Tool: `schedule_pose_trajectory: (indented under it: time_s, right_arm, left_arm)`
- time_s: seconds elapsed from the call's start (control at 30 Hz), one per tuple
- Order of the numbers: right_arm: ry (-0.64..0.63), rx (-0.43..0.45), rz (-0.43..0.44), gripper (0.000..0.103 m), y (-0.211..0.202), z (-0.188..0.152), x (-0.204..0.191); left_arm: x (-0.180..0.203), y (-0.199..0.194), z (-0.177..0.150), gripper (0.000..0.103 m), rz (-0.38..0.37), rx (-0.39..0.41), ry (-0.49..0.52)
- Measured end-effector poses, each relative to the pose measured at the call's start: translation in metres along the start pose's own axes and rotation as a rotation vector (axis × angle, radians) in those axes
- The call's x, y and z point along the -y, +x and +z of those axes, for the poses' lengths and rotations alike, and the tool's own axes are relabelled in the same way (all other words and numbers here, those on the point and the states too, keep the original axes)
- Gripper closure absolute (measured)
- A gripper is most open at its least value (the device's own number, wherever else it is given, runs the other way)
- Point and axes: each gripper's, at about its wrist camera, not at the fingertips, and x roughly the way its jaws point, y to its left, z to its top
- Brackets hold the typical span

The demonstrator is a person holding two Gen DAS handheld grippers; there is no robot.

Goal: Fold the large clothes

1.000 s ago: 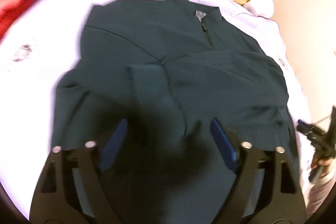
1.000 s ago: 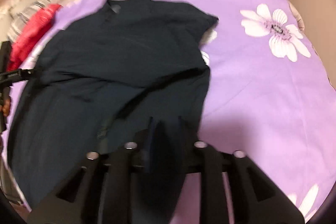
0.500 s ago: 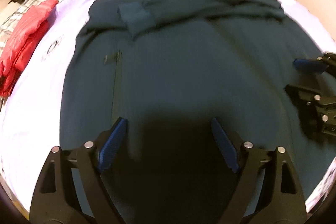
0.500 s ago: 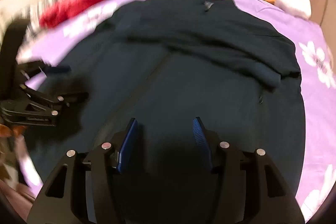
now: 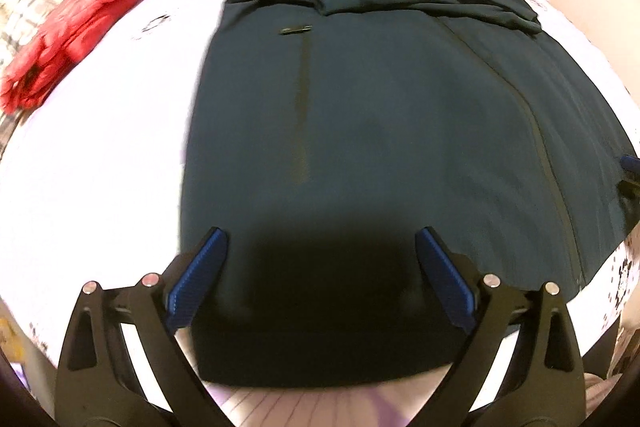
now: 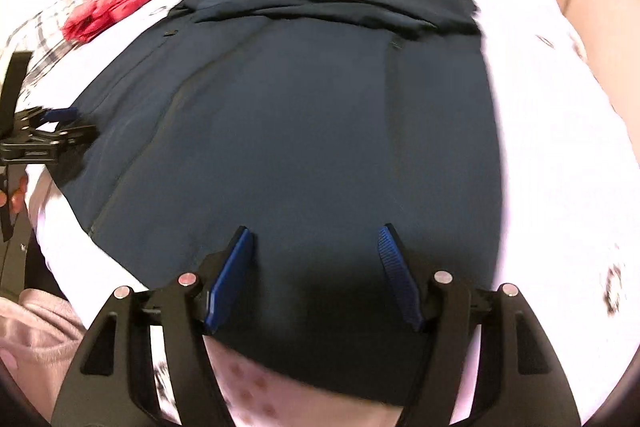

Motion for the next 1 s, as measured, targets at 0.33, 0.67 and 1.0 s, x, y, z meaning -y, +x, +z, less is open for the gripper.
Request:
schedule_pose_trajectory:
  time_s: [0.33,0.67,1.0]
  right_arm:
    - [0.407,0.071,0.081,0.033,-0.018,-0.012,0.074]
    - [0.534,0.020,0.253,0.026,-0.001,-0.018,0.091]
    - [0.590,0.019,0.457,0.025,0.032,0.021,0.106]
  left_arm:
    - [-0.050,-0.011,-0.003,0.006,-0.009,-0.002,-0.169]
    - [-0.075,0.007,-0.002,0.002,-0.297,-0.057,-0.325]
    - [-0.098,0.042,0.034,0.002,-0.655,-0.097,-0.464]
